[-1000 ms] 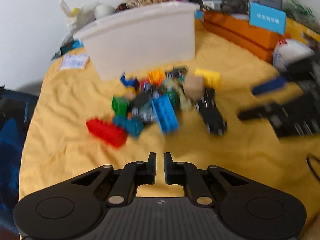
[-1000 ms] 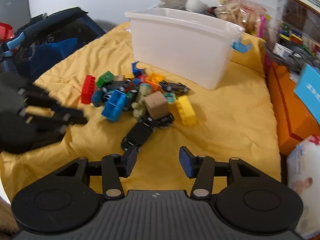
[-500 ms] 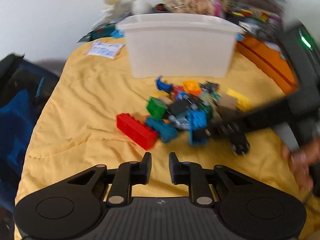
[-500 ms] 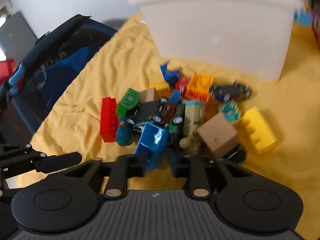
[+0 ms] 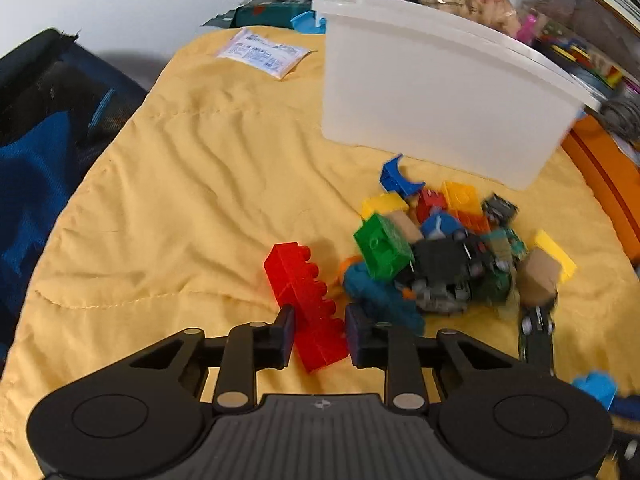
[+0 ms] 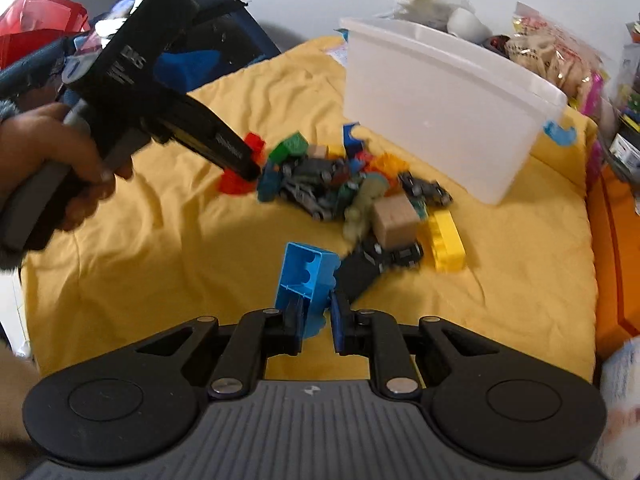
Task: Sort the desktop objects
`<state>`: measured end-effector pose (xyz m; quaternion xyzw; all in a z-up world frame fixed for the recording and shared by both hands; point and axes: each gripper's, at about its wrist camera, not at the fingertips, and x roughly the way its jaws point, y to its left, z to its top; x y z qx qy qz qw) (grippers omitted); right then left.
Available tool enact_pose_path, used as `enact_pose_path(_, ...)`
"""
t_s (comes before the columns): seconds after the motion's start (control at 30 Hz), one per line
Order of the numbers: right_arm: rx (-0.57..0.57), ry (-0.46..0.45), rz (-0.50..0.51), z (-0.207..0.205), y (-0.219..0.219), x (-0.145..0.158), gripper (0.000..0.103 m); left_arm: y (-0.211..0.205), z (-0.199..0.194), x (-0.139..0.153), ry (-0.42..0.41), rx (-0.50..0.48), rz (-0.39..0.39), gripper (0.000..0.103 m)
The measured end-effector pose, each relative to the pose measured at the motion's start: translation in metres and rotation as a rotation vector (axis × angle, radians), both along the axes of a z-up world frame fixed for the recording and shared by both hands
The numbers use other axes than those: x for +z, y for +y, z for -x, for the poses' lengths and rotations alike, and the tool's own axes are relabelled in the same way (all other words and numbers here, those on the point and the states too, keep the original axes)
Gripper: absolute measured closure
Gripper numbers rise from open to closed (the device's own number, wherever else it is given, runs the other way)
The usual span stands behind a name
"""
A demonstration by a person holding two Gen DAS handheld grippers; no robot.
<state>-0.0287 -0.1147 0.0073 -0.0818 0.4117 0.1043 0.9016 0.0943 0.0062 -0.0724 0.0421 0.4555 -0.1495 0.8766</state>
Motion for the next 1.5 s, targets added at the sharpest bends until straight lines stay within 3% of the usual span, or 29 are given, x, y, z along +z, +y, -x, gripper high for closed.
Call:
enact_pose_path(0.07, 0.008, -0.003, 0.048, 0.001, 0.002, -0.001, 0.087, 0.007, 0.019, 0.006, 0.009, -0.057, 0.026, 0.073)
enact_pose_path(0.3, -0.031, 0.018, 0.196, 0.006, -0.015, -0.011, 0.087, -0.011, 0.091, 0.007, 0.183, -0.303, 0.181, 0.073)
enact_pose_path(0.4, -0.022, 0.033, 0.281, 0.004, -0.013, -0.024, 0.086, -0.019, 0.100, -0.005, 0.214, -0.296, 0.140, 0.072)
enact_pose_path(0.5, 0.048, 0.023, 0.351, 0.009, -0.001, -0.029, 0.076, -0.004, 0.100, 0.003, 0.184, -0.222, 0.160, 0.071)
enact_pose_path(0.6, 0.124, 0.019, 0.287, 0.017, 0.006, -0.021, 0.074, 0.012, 0.099, 0.010, 0.118, -0.136, 0.147, 0.068)
enact_pose_path(0.67, 0.186, 0.018, 0.229, 0.020, 0.011, -0.016, 0.074, 0.023, 0.092, 0.011, 0.119, -0.085, 0.124, 0.068)
enact_pose_path(0.77, 0.232, 0.015, 0.127, 0.023, 0.010, -0.008, 0.073, 0.026, 0.095, 0.019, 0.103, -0.081, 0.113, 0.068)
enact_pose_path(1.0, 0.011, 0.031, -0.028, 0.003, -0.025, 0.001, 0.062, -0.006, 0.117, 0.028, 0.026, -0.189, 0.046, 0.061)
enact_pose_path(1.17, -0.028, 0.077, -0.069, -0.009, -0.029, -0.008, 0.053, -0.012, 0.116, 0.012, 0.064, -0.170, 0.018, 0.061)
enact_pose_path(1.3, -0.032, 0.116, -0.065, -0.012, -0.024, -0.025, 0.053, -0.012, 0.111, 0.001, 0.096, -0.165, 0.024, 0.061)
enact_pose_path(1.33, -0.038, 0.132, -0.068, -0.012, -0.024, -0.029, 0.054, -0.013, 0.110, -0.003, 0.106, -0.176, 0.026, 0.062)
enact_pose_path(1.37, -0.042, 0.146, -0.071, -0.013, -0.024, -0.033, 0.054, -0.015, 0.110, -0.007, 0.115, -0.189, 0.021, 0.071)
enact_pose_path(1.4, -0.044, 0.144, -0.072, -0.012, -0.024, -0.035, 0.056, -0.017, 0.111, -0.010, 0.110, -0.199, 0.010, 0.074)
enact_pose_path(1.43, -0.041, 0.137, -0.069, -0.011, -0.024, -0.035, 0.067, -0.019, 0.111, -0.010, 0.095, -0.210, 0.004, 0.075)
enact_pose_path(1.5, -0.036, 0.146, -0.086, -0.012, -0.025, -0.032, 0.076, -0.018, 0.109, -0.006, 0.091, -0.217, 0.025, 0.075)
